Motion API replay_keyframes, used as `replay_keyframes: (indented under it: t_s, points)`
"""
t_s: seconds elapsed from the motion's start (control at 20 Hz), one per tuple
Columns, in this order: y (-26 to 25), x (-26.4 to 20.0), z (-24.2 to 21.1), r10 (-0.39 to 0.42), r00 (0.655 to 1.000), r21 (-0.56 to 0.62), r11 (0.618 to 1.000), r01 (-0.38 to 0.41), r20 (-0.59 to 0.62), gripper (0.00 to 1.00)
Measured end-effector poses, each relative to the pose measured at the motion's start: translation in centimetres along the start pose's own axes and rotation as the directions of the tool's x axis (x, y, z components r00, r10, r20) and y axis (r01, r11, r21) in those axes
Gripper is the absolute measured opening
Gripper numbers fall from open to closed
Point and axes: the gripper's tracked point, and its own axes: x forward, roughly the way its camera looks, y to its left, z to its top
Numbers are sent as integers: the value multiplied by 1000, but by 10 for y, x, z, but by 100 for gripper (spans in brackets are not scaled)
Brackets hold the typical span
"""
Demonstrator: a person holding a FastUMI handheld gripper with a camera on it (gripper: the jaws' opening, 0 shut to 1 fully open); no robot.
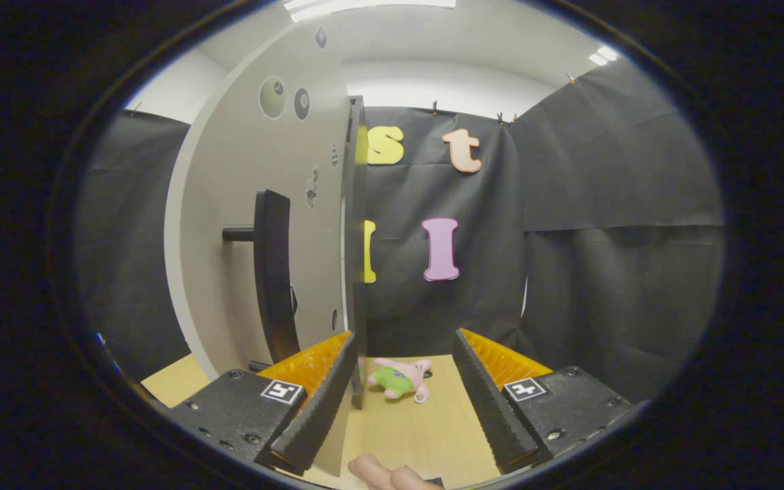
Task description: Open the shoe cabinet door, grab the shoes and put them into the shoe cabinet, then close the shoe cabinet door.
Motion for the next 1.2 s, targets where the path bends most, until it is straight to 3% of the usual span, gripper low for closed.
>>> replay_keyframes:
  t_s: [0.15, 0.8, 0.9, 1.05, 1.2]
  points:
    - [33, 0, -2, 52, 999, 16, 999, -52, -10, 93]
    - [142, 13, -7, 44, 999, 117, 992, -43, -4, 93]
    - [173, 20, -3, 82, 997, 85, 993, -81, -7, 95]
    - [237, 20, 3, 222, 975, 44, 974, -222, 1, 95]
    - [250, 5, 5, 235, 972, 44, 971, -236, 19, 99]
